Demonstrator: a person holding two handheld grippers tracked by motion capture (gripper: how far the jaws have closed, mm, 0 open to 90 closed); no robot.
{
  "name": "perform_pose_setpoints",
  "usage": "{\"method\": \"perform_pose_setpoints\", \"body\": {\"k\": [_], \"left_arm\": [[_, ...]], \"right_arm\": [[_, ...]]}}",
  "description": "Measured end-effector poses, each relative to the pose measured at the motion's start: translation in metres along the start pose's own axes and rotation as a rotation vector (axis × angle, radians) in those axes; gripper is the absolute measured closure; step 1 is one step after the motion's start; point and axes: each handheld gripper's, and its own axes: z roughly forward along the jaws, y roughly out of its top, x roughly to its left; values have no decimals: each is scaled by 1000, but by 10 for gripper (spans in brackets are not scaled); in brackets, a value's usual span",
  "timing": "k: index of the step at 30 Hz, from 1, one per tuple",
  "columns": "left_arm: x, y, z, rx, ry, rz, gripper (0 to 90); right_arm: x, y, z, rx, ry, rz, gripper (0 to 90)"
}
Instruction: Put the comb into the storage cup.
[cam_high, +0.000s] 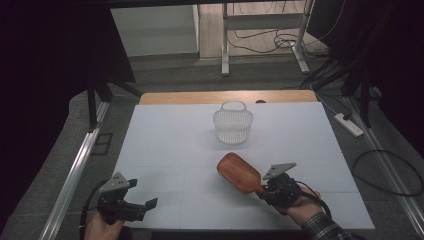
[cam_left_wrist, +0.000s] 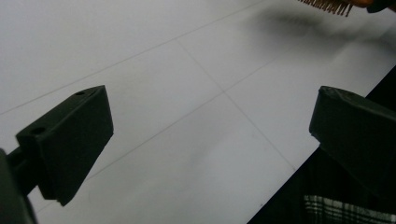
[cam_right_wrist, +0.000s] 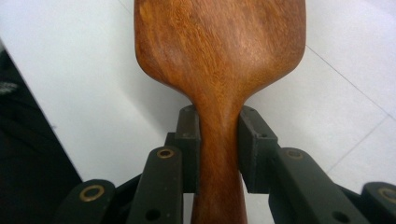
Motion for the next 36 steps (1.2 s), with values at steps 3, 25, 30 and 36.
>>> {"method": "perform_pose_setpoints", "body": {"k": [3,25,30,36], "left_arm": [[-3,5,3,0,-3,3,0],[-3,39,25,-84,-107,18,0],[-6,49,31,-85,-120,26,0],[-13,64,40,-96,-137,47,0]], "right_arm": [[0,1,-2,-13,2,4,725],[-5,7,-19,-107,-22,32,725],[-6,8,-21,-119,-25,34,724],[-6,10,-25,-145,-36,36,724]]}}
